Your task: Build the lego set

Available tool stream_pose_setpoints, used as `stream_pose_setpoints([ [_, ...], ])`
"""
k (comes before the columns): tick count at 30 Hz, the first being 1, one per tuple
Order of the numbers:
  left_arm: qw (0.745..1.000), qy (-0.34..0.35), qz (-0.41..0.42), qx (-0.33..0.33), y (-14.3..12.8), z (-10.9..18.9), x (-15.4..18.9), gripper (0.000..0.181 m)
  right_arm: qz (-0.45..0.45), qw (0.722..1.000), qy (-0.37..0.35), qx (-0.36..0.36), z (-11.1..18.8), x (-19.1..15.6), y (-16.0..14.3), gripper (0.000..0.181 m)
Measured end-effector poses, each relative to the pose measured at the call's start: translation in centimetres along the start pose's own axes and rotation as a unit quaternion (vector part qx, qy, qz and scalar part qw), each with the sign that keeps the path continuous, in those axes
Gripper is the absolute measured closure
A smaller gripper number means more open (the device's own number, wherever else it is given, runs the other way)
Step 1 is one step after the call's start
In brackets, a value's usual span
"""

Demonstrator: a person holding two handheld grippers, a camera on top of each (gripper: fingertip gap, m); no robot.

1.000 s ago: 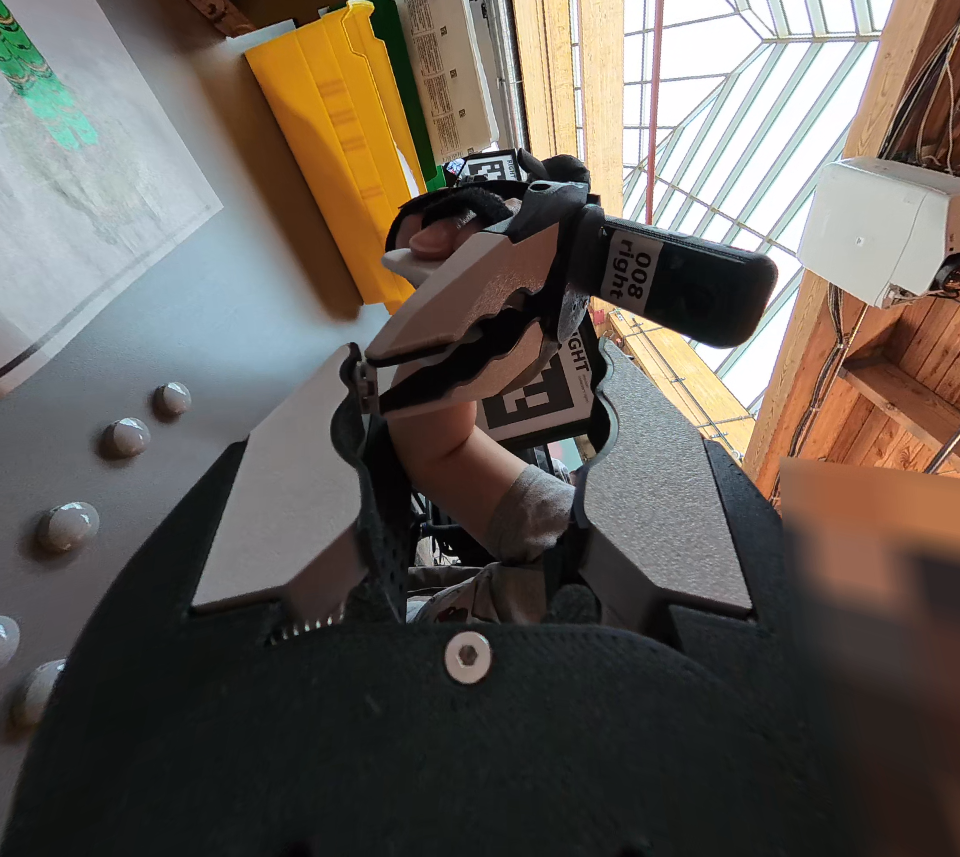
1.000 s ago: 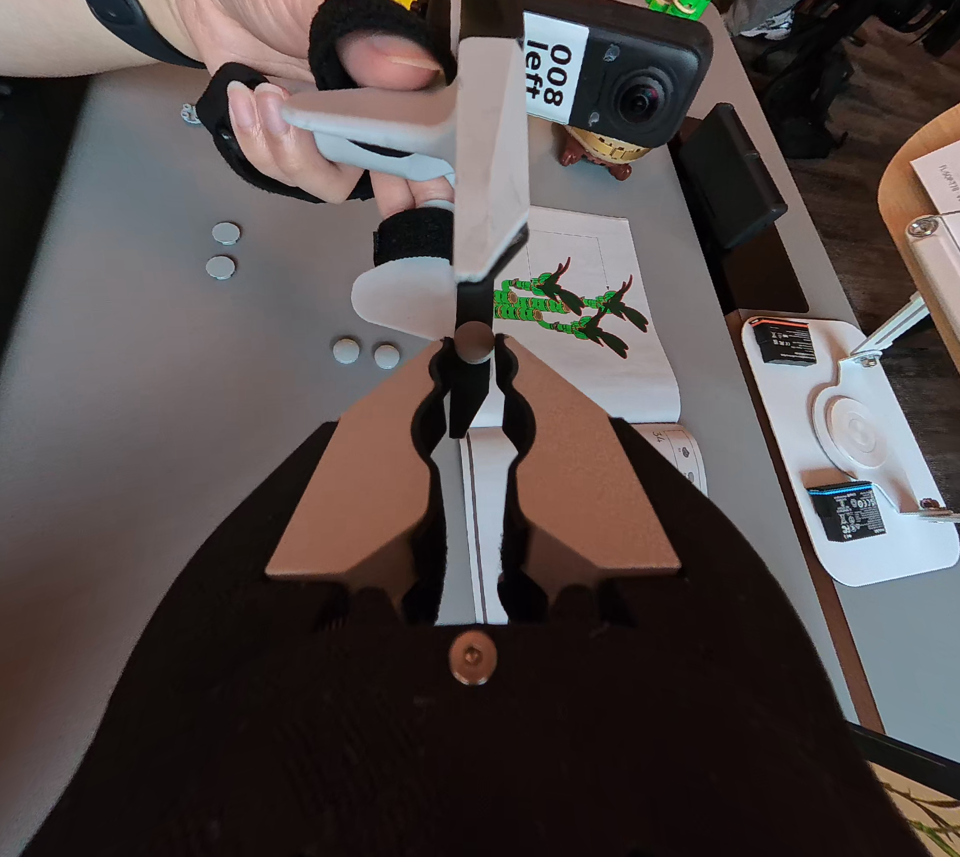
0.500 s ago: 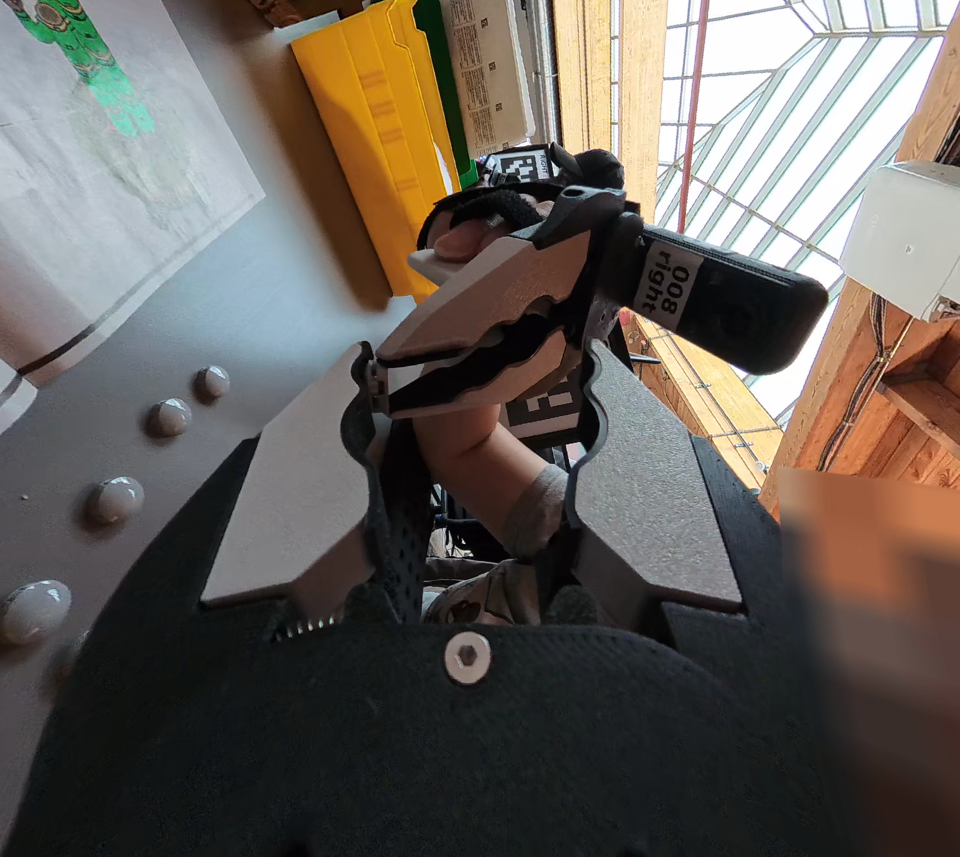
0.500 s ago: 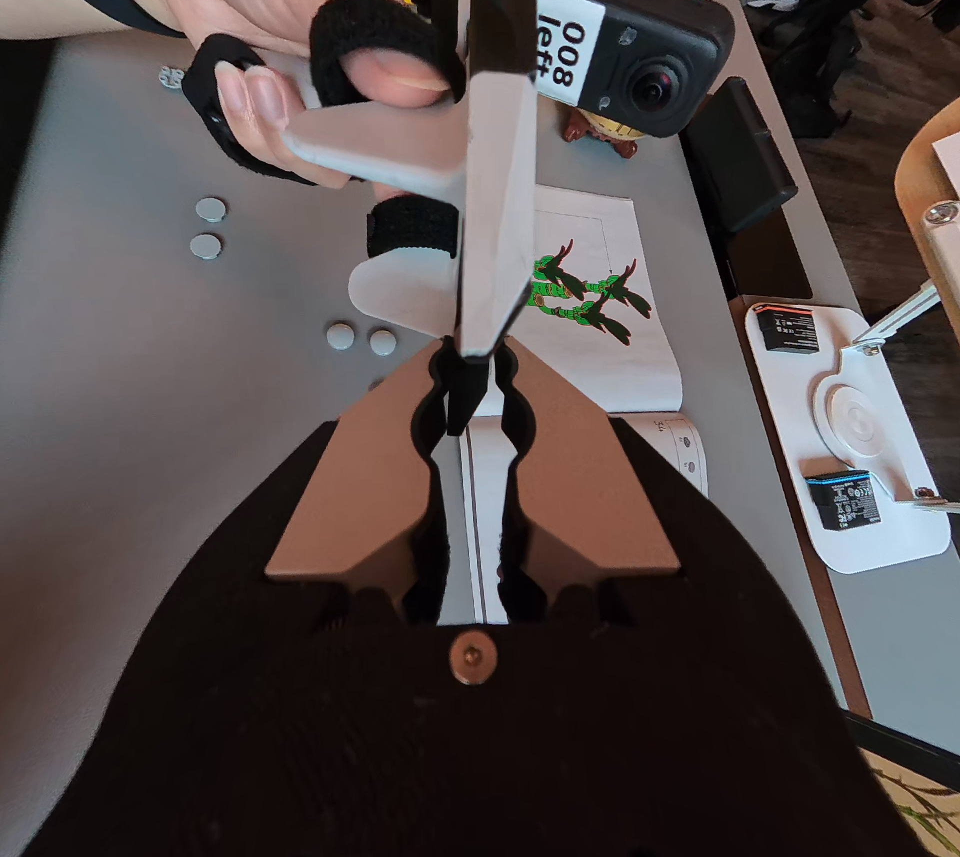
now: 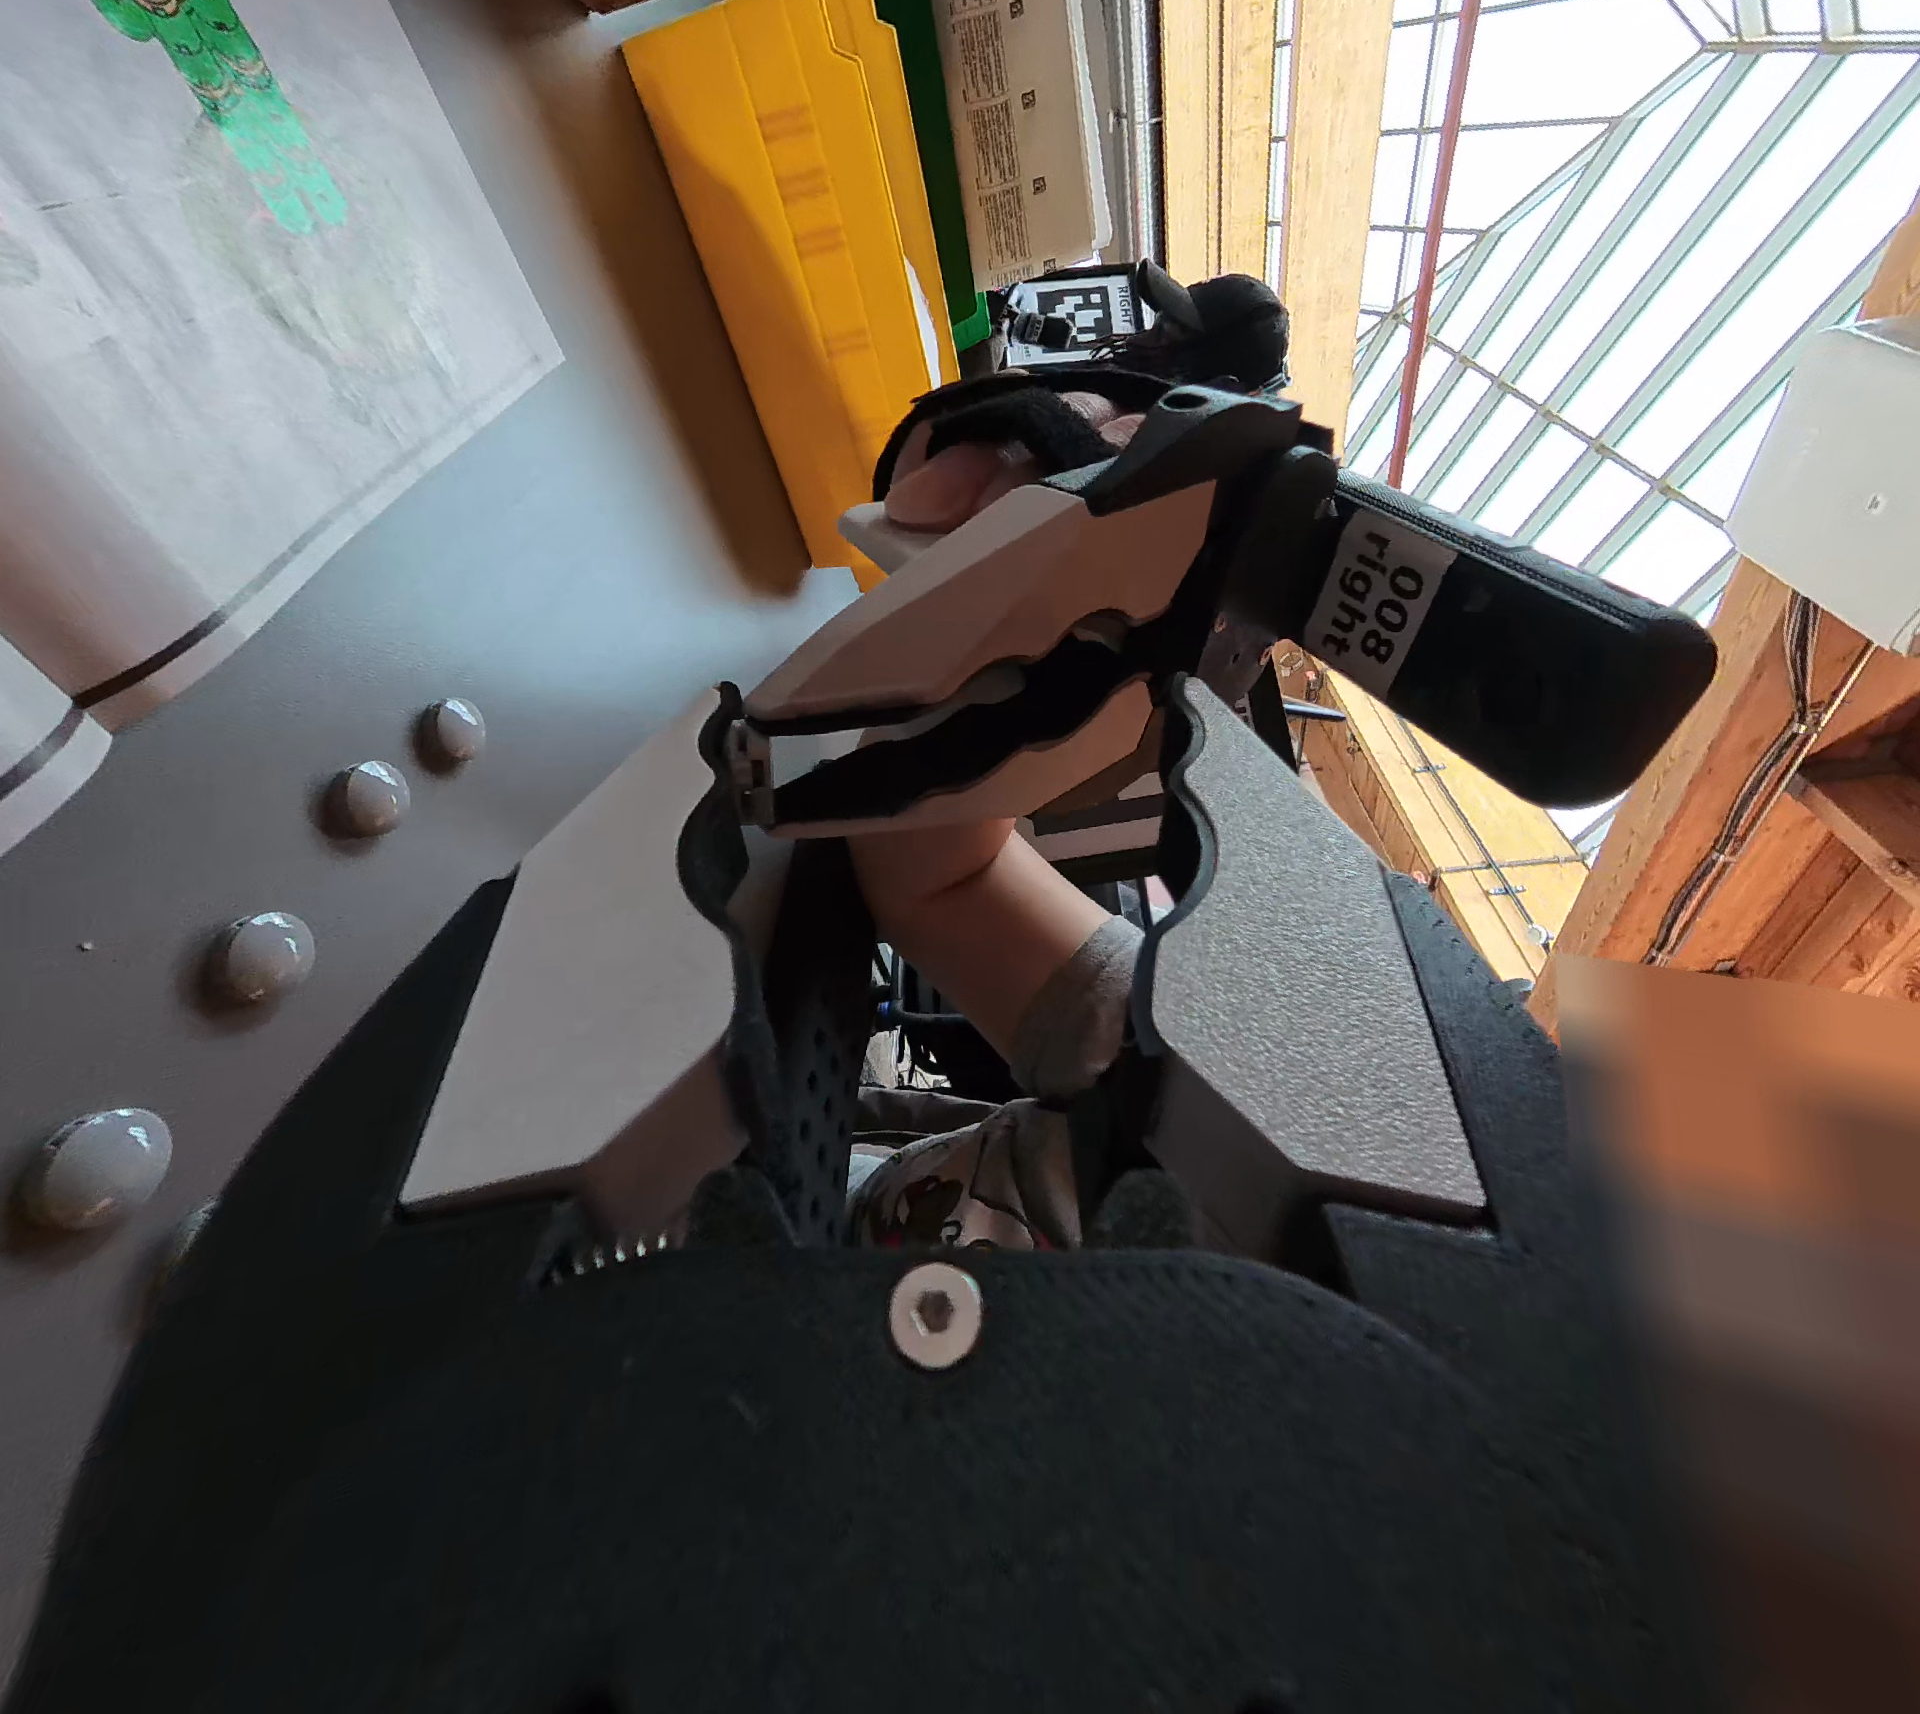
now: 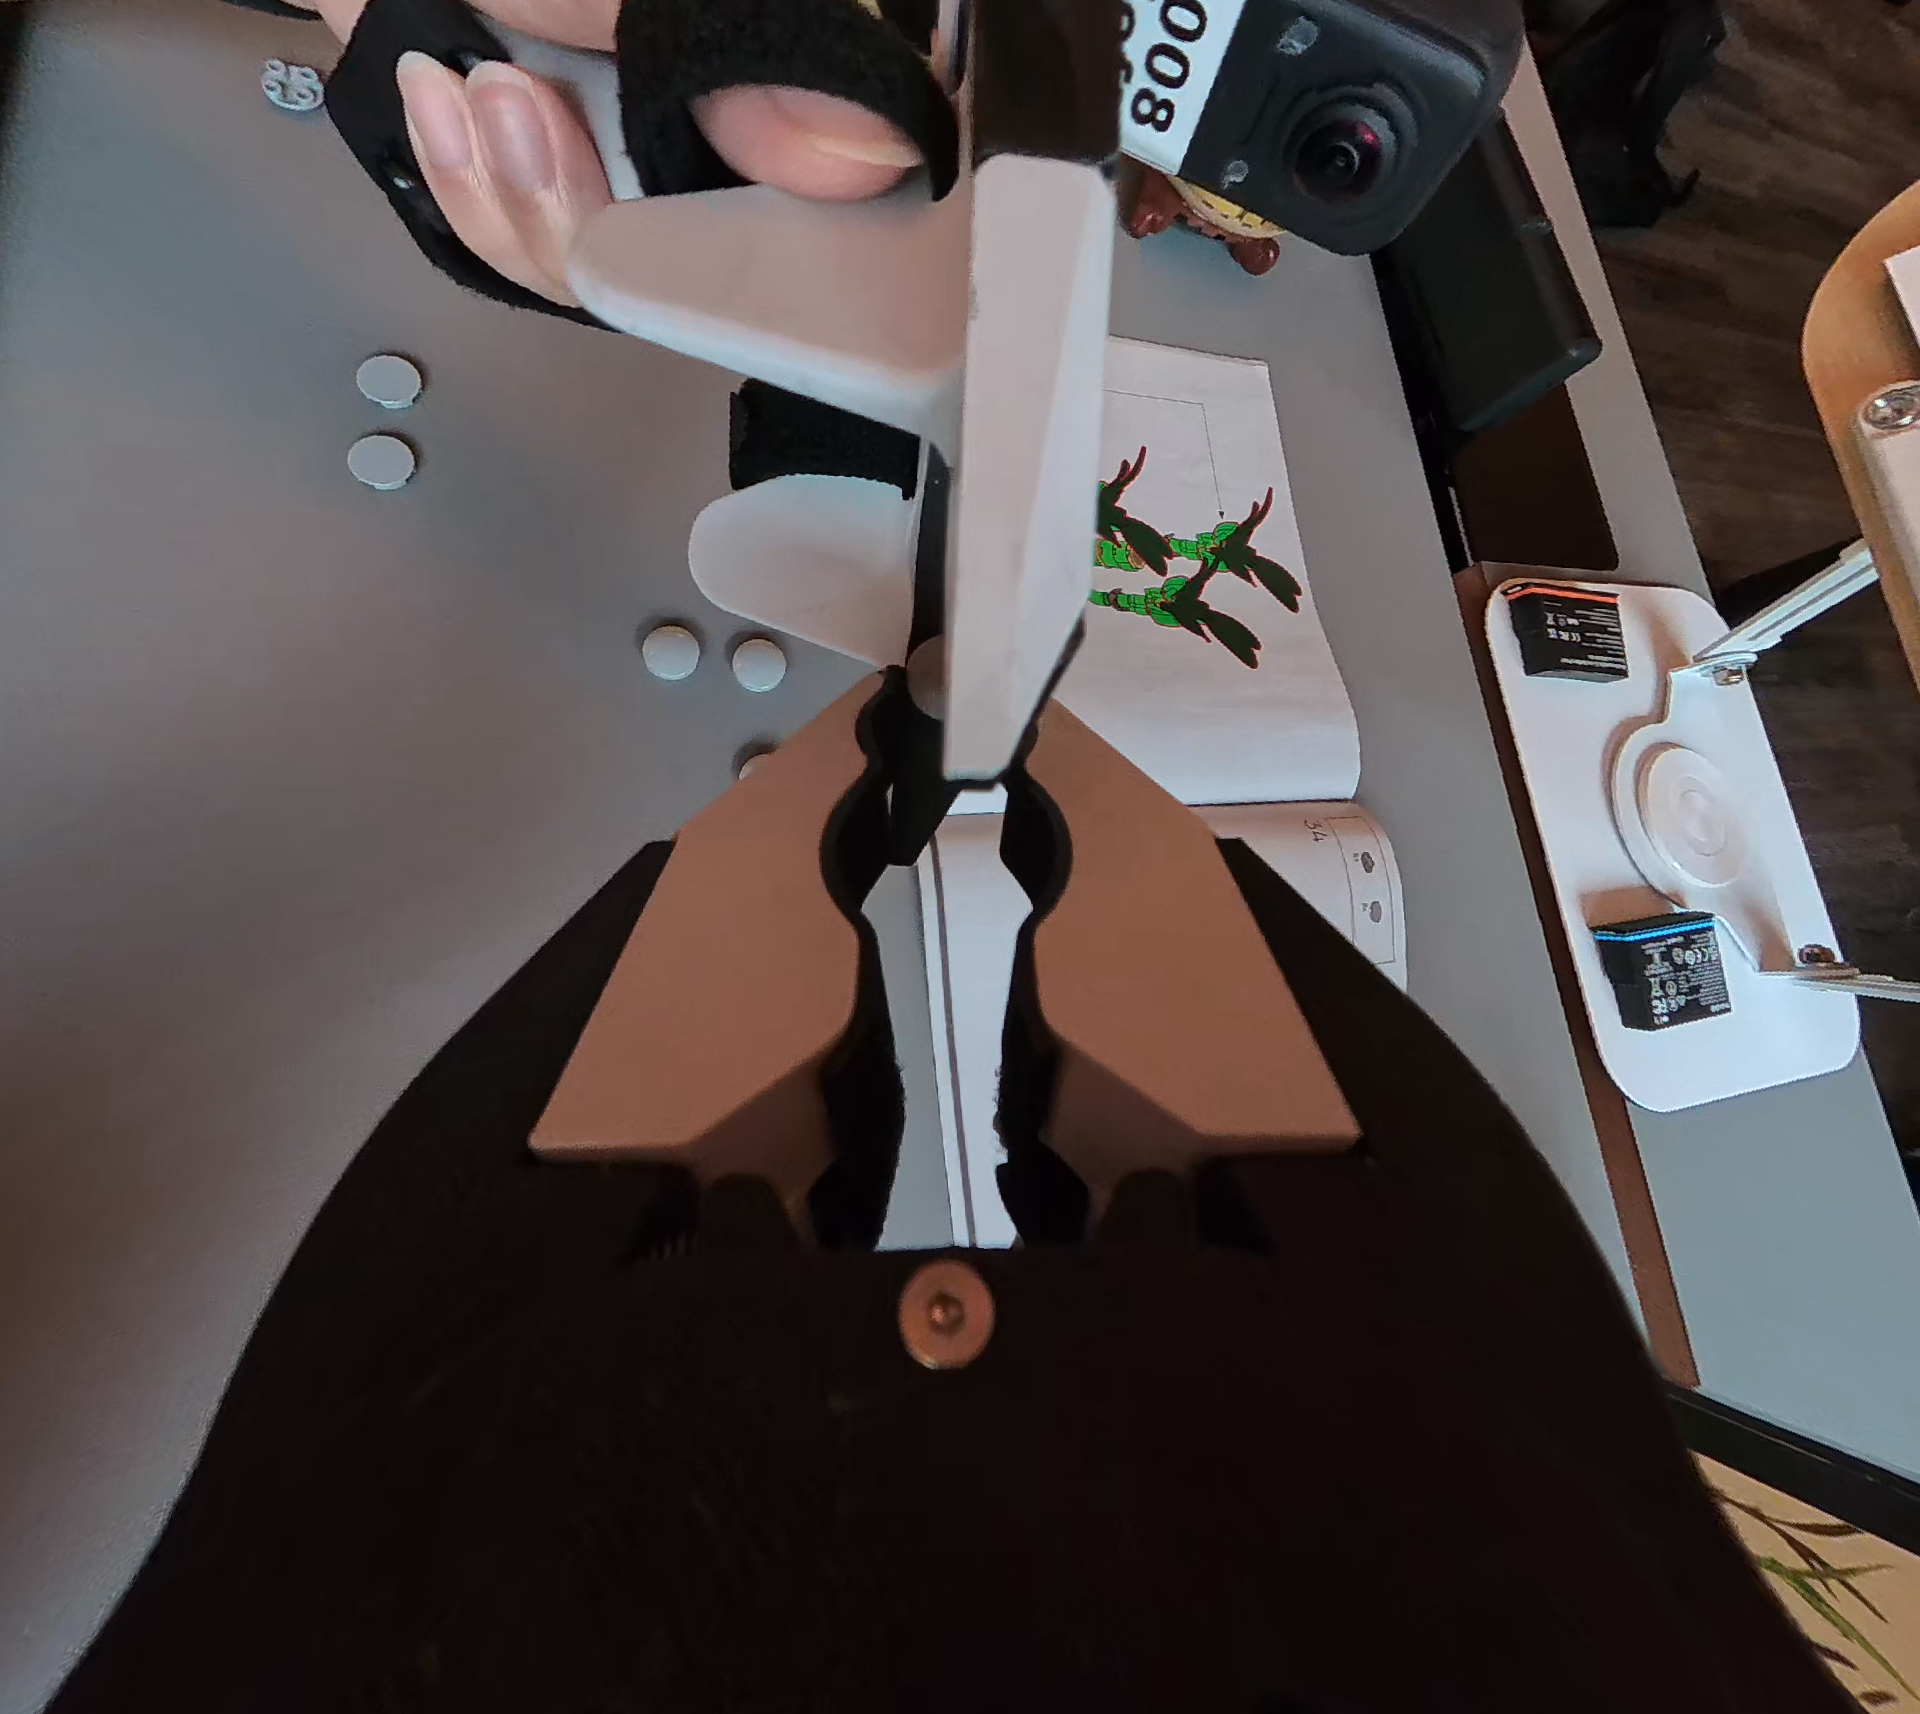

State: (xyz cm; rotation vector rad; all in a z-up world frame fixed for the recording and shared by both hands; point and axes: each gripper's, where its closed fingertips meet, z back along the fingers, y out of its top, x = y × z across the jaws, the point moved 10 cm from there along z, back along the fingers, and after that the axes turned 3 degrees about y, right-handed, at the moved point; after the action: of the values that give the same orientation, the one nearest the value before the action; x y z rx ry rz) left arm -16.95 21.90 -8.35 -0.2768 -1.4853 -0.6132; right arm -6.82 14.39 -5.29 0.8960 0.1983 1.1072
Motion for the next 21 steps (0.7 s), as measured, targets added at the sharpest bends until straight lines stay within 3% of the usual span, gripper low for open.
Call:
stream_pose_setpoints([
  [17, 0.999, 0.031, -0.021, -0.006, -0.22, -0.08, 0.94, 0.092, 0.001, 1.0, -0.007, -0.007, -0.05, -0.28, 0.32, 0.166],
  [21, 0.999, 0.047, -0.017, -0.008, -0.19, -0.1, 0.69, 0.098, 0.006, 1.0, -0.013, -0.02, -0.26, -0.44, 0.44, 0.166],
])
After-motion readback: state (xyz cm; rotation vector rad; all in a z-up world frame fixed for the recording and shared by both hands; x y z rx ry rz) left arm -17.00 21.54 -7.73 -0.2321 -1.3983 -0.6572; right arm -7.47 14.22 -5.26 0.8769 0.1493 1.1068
